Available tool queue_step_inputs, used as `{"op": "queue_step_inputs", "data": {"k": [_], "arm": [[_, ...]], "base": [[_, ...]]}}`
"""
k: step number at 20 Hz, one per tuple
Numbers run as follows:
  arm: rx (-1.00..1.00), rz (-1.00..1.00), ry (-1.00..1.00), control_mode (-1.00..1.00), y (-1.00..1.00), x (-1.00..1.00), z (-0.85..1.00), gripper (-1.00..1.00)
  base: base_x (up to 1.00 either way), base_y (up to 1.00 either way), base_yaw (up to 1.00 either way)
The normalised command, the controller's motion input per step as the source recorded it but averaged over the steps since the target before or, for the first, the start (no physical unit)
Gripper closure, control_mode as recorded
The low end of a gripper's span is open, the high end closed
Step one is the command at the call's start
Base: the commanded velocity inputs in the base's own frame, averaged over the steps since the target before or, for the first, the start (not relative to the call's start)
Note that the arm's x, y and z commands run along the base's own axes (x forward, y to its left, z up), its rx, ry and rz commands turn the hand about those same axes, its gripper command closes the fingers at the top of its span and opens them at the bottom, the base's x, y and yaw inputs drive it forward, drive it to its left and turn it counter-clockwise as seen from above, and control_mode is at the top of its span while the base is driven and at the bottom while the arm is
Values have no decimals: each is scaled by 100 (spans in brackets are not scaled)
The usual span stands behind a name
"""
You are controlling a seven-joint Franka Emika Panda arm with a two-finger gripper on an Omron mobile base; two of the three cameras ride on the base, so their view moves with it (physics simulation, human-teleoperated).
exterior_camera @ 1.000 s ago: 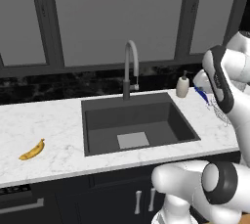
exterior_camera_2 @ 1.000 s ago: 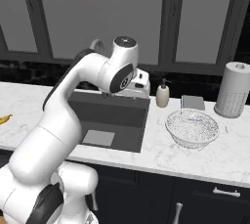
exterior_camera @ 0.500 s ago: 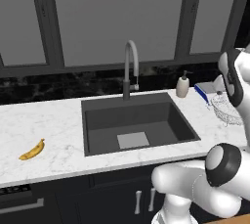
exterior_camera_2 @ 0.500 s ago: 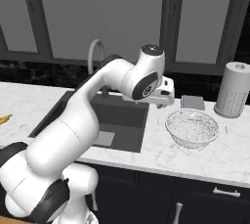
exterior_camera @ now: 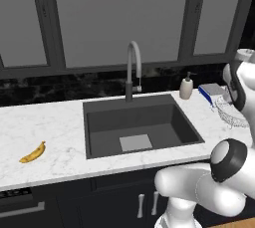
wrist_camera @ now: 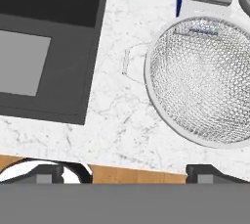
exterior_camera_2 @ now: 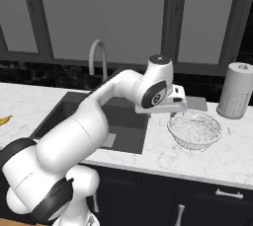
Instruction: Put the colander in the sink, put the banana in the colander, and turn on the sink faucet and pour water over the colander.
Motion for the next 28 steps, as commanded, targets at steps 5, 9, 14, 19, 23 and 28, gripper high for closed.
{"op": "queue_step_inputs", "data": {"k": [5,9,14,19,23,28], "arm": [[-12,7,2,-100,-30,0,-44,-100],[-8,6,6,-100,-21,0,-35,-100],[-4,6,1,-100,-22,0,-31,-100],[-1,5,0,-100,-22,0,-22,-100],[0,5,0,-100,-21,2,-19,-100],[0,4,0,-100,-12,11,-19,-100]], "base": [[0,0,0],[0,0,0],[0,0,0],[0,0,0],[0,0,0],[0,0,0]]}}
